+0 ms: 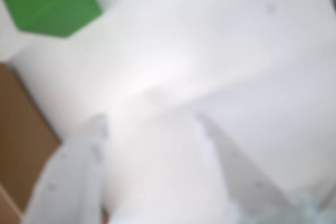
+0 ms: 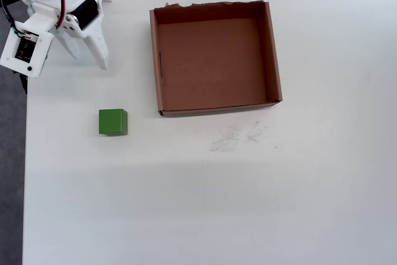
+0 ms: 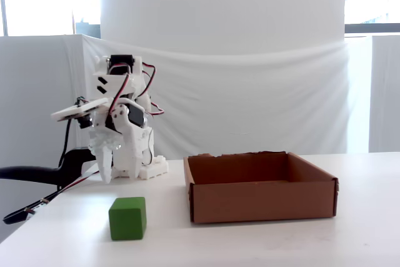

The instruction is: Grasp a green cube and put it in a box.

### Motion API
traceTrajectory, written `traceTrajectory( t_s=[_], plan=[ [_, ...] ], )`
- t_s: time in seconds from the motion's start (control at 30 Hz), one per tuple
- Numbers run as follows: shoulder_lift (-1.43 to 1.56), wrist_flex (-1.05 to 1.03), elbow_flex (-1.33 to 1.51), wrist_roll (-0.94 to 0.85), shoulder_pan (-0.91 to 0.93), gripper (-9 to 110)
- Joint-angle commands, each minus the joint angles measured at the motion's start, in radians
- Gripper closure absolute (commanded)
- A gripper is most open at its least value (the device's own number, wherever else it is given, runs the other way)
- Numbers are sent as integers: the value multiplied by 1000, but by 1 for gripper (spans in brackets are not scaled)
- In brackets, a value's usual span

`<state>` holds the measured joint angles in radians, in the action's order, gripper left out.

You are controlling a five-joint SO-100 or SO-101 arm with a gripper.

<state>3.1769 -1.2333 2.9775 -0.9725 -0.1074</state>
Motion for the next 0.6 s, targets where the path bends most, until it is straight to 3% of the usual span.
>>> traceTrajectory(
  t_s=[0.0, 0.13, 0.57],
  plan=[
    [6, 3, -5, 8, -11, 79],
    [6, 3, -5, 8, 2, 74],
    [-138, 98, -98, -6, -40, 81]
  ],
)
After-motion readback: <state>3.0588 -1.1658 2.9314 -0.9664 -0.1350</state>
